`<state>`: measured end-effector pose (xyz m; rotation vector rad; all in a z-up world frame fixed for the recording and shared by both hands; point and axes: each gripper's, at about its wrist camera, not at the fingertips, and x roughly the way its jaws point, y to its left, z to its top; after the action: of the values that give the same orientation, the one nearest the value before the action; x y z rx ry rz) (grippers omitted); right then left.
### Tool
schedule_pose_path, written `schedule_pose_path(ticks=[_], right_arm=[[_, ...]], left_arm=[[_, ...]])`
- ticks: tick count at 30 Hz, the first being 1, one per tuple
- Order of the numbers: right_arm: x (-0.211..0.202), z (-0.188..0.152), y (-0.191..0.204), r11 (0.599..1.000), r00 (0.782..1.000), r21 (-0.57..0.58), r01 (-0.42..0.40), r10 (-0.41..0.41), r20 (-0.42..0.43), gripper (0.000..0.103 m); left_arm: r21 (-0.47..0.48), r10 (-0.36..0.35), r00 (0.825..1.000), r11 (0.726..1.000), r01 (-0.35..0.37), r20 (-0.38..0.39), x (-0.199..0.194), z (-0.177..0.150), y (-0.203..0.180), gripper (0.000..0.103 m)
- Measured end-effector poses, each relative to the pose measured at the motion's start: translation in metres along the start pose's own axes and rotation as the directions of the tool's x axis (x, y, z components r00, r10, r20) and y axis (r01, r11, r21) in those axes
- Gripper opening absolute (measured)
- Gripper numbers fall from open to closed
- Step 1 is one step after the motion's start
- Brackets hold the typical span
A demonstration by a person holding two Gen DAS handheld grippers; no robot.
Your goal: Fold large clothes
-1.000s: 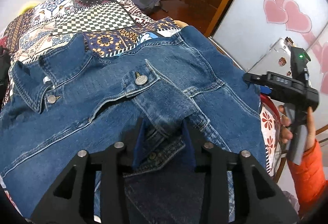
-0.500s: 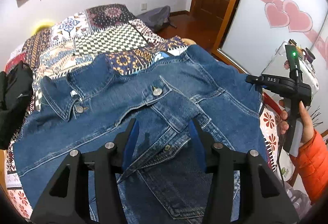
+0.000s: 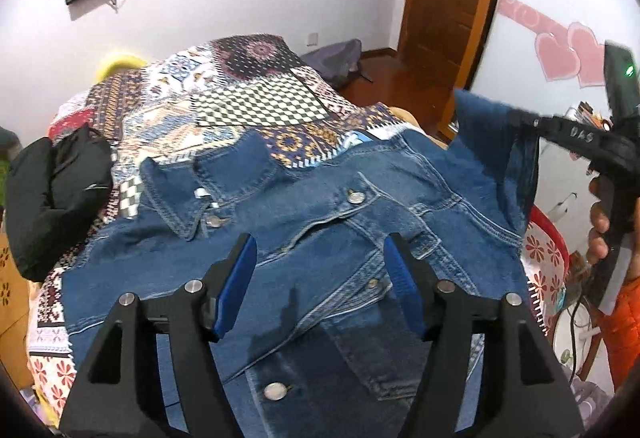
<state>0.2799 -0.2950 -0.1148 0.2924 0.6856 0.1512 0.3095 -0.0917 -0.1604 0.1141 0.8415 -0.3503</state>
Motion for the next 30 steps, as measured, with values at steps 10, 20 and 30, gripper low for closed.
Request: schedule_pose_path(ticks=[10, 20, 30], right_arm=[[0.016, -0.038, 0.111, 0.943, 0.982, -0.284, -0.175, 0.147, -0.118, 0.009], [0.051, -0.079, 0.129, 0.925, 0.935, -0.329, -0.191, 0.07, -0.347, 0.01], [0.019, -0.079, 0.101, 0.951, 0.897, -0.258, -0.17, 0.041, -0.441, 0.017]], left_arm=[[-0.028, -0.003, 0.998, 1.0, 0.005, 0.068, -0.03, -0.01, 0.022, 0.068], [-0.022, 0.042, 0.995, 0.999, -0.04, 0.093, -0.044, -0.024, 0.031, 0.071], [-0.035, 0.032, 0.996, 0.999, -0.03, 0.077, -0.038, -0.025, 0.029, 0.073]])
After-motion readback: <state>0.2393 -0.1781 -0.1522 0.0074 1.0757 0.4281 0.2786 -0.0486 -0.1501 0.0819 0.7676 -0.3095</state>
